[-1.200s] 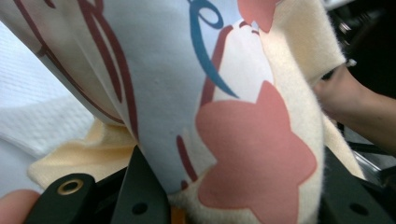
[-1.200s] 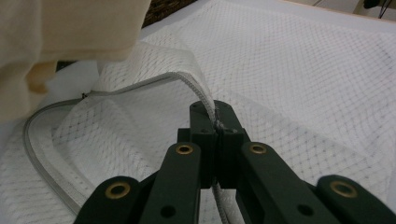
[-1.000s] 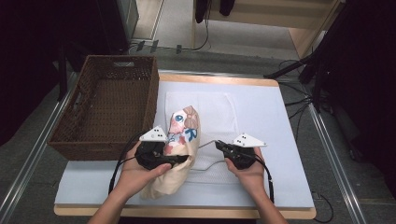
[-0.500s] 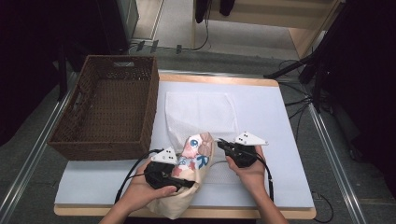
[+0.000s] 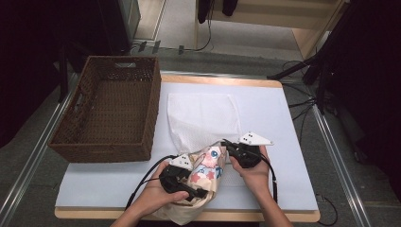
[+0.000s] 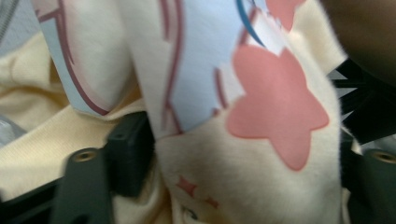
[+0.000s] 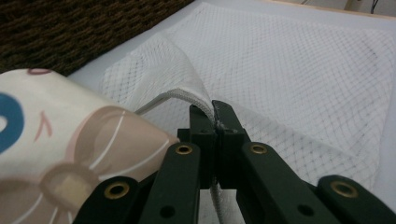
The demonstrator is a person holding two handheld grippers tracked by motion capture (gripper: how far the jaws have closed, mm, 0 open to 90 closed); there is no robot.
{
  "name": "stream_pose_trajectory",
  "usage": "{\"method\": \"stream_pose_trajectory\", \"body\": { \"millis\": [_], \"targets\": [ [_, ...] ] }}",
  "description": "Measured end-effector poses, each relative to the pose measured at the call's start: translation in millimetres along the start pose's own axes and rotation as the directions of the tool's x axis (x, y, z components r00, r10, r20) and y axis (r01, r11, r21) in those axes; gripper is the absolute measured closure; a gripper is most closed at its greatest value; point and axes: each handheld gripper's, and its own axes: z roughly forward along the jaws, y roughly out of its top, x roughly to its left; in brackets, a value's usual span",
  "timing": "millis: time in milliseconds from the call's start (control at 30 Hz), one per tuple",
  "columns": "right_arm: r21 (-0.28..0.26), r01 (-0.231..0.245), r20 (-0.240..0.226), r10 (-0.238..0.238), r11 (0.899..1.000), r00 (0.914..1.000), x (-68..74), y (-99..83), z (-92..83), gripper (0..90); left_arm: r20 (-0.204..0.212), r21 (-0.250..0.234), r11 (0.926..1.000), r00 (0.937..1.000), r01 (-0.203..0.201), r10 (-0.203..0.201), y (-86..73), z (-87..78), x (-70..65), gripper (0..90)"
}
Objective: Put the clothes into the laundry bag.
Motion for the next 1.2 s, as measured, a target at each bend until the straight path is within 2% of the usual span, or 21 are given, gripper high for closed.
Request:
{"method": "stream_pose_trajectory", "body": {
  "millis": [100,200,233,300,333,400,467,533,700,767,833,967,1067,1200],
  "targets": [
    [-0.010,0.006,-0.005,-0.006,1.000,1.0000,0.8,1.5,-1.1,88.4,-0.040,-0.013,0.9999,0.9991,-0.010,0.010,9.3,-6.4,-4.6,19.9],
    [-0.013,0.004,-0.007,-0.004,1.000,1.0000,1.0,1.6,-1.4,88.4,-0.062,-0.015,0.9998,0.9980,-0.010,0.009,17.1,-6.6,-7.6,20.0],
    [-0.013,0.000,-0.006,0.000,1.000,1.0000,0.6,1.7,-1.7,88.5,-0.059,-0.015,0.9999,0.9983,-0.007,0.006,18.1,-5.2,-7.5,21.5],
    [-0.016,-0.005,-0.006,0.005,1.000,1.0000,0.6,1.8,-2.3,88.5,-0.056,-0.001,0.9997,0.9981,0.025,-0.025,19.0,0.5,-4.5,29.2],
    [-0.016,-0.002,-0.006,0.002,1.000,1.0000,1.1,1.9,-2.7,88.5,-0.044,0.002,0.9989,0.9980,0.047,-0.046,18.4,3.3,-1.8,37.5],
    [-0.021,-0.001,-0.007,0.001,1.000,1.0000,1.6,1.9,-3.4,88.5,-0.019,0.013,0.9967,0.9966,0.080,-0.080,16.6,7.9,4.0,46.6],
    [-0.024,0.009,-0.008,-0.009,1.000,0.9999,2.5,1.9,-4.4,88.5,0.031,0.017,0.9883,0.9879,0.151,-0.152,13.3,13.3,13.5,55.3],
    [-0.033,0.006,-0.010,-0.007,0.999,0.9999,3.8,2.2,-5.4,88.4,0.052,0.024,0.9837,0.9824,0.178,-0.179,11.1,16.2,17.7,60.6],
    [-0.052,0.025,-0.027,-0.027,0.998,0.9993,7.7,4.9,-8.3,88.4,0.043,0.024,0.9861,0.9853,0.164,-0.165,12.5,14.2,11.8,68.8],
    [-0.059,0.024,-0.028,-0.026,0.998,0.9993,8.1,5.9,-9.4,88.4,0.038,0.016,0.9826,0.9818,0.185,-0.186,13.1,12.3,12.1,67.2],
    [-0.063,0.024,-0.029,-0.026,0.998,0.9992,7.5,6.2,-10.0,88.4,0.022,0.000,0.9818,0.9816,0.190,-0.190,14.4,7.1,11.1,59.9],
    [-0.067,0.019,-0.031,-0.021,0.998,0.9993,6.1,6.7,-11.1,88.4,0.012,-0.045,0.9880,0.9890,0.148,-0.147,20.8,-9.1,5.8,40.8],
    [-0.066,0.018,-0.032,-0.020,0.998,0.9993,6.0,6.6,-10.5,88.4,-0.001,-0.063,0.9908,0.9928,0.119,-0.120,25.3,-13.5,2.1,35.6],
    [-0.065,0.018,-0.033,-0.020,0.998,0.9993,6.8,6.5,-10.5,88.4,-0.010,-0.072,0.9919,0.9944,0.104,-0.105,27.7,-9.8,-2.2,31.9]
  ]
}}
